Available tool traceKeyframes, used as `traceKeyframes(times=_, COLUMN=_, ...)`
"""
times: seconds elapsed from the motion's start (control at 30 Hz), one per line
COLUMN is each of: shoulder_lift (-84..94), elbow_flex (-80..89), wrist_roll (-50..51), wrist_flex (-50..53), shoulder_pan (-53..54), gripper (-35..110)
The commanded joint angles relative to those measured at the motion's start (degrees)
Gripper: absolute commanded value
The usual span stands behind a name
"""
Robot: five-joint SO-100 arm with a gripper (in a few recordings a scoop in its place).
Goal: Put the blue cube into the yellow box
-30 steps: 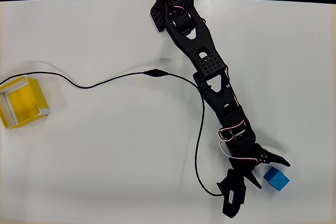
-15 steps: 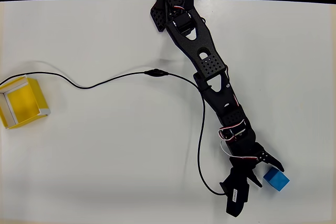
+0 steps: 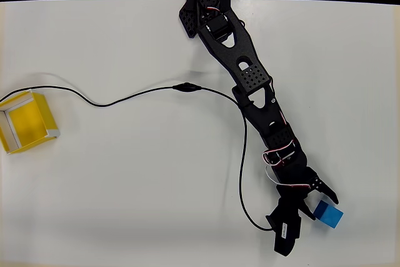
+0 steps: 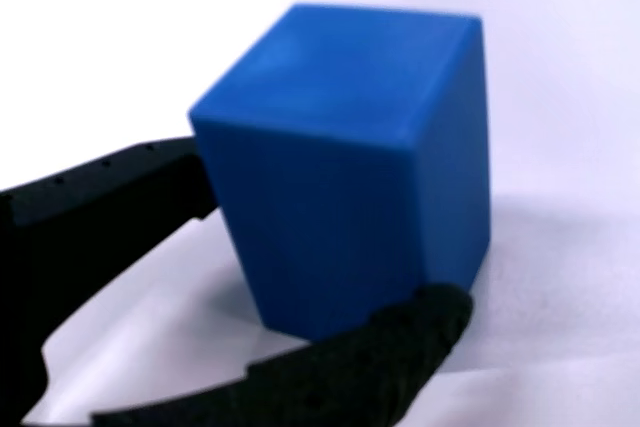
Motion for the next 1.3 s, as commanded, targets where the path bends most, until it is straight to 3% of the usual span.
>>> traceKeyframes(times=0.0, shoulder_lift=4.04, elbow_flex=-7.21, wrist_roll=-1.05, wrist_flex=-2.55, shoulder_pan=-1.05, gripper=30)
traceKeyframes(times=1.27, shoulder_lift=5.19, elbow_flex=-7.56, wrist_roll=-4.31, wrist_flex=-0.44, shoulder_pan=0.88, gripper=17)
